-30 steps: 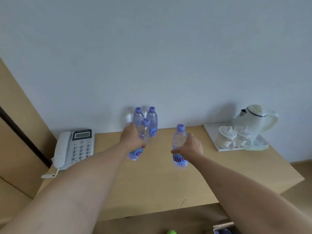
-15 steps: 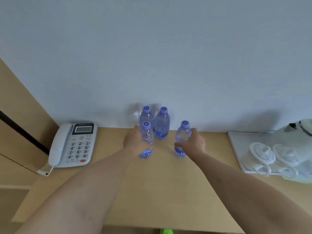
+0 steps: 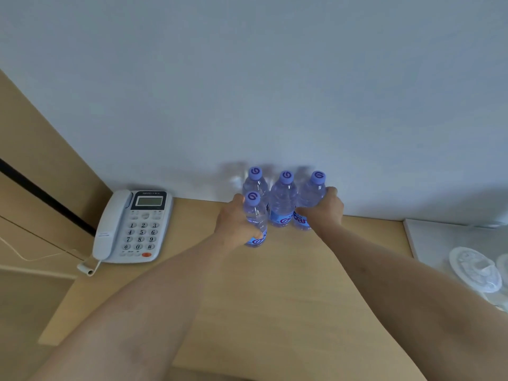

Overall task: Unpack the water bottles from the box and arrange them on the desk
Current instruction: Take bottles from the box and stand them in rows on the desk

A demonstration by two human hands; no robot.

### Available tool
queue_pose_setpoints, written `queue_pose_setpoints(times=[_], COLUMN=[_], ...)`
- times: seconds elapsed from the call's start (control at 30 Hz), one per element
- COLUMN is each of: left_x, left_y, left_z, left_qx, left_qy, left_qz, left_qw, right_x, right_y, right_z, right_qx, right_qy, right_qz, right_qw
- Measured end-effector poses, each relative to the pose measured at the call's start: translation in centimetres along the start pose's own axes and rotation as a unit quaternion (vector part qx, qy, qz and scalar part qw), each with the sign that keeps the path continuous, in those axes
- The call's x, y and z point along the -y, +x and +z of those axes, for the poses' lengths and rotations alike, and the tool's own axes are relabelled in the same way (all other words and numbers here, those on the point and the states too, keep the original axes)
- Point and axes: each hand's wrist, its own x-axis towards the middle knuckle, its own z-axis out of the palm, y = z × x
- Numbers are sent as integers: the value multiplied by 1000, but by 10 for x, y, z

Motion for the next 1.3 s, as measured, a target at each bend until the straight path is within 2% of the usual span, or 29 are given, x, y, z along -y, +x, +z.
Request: queue_pose_setpoints(times=[0.2,0.4,0.5,0.63,0.7,0.8,0.9,1.0,1.13,1.3], left_x=[1,-1,-9,-28,-37,-46,-48,-48,-40,-25], left_y=[-2,-11,-15,-16,-18,-21,-21,-16,-10,-12], left_z=[2,6,15,30,40,50,51,45,32,31], left_qx=[-3,12,49,80,91,148,201,155,116,81], left_qy=[-11,-24,-87,-105,-109,-121,-177,-186,-126,-4], left_qz=[2,0,-3,-8,-3,9,-2,-18,-29,-14], left_qw=[1000,1000,995,991,990,981,963,970,985,997], right_x=[-9,-29,-38,-44,-47,-53,-59,-63,-72,-68], right_y=[-2,-28,-42,-62,-70,-76,-77,-72,-56,-26], right_z=[4,7,3,-5,-9,-15,-21,-24,-34,-45], right_qx=[-4,-40,32,173,194,139,88,38,-48,-43], right_qy=[1,-72,-83,-43,-19,44,65,21,-4,-33], right_qz=[-17,34,20,2,-29,-60,-42,-1,44,71], right_qw=[1000,996,996,984,980,987,993,999,998,996])
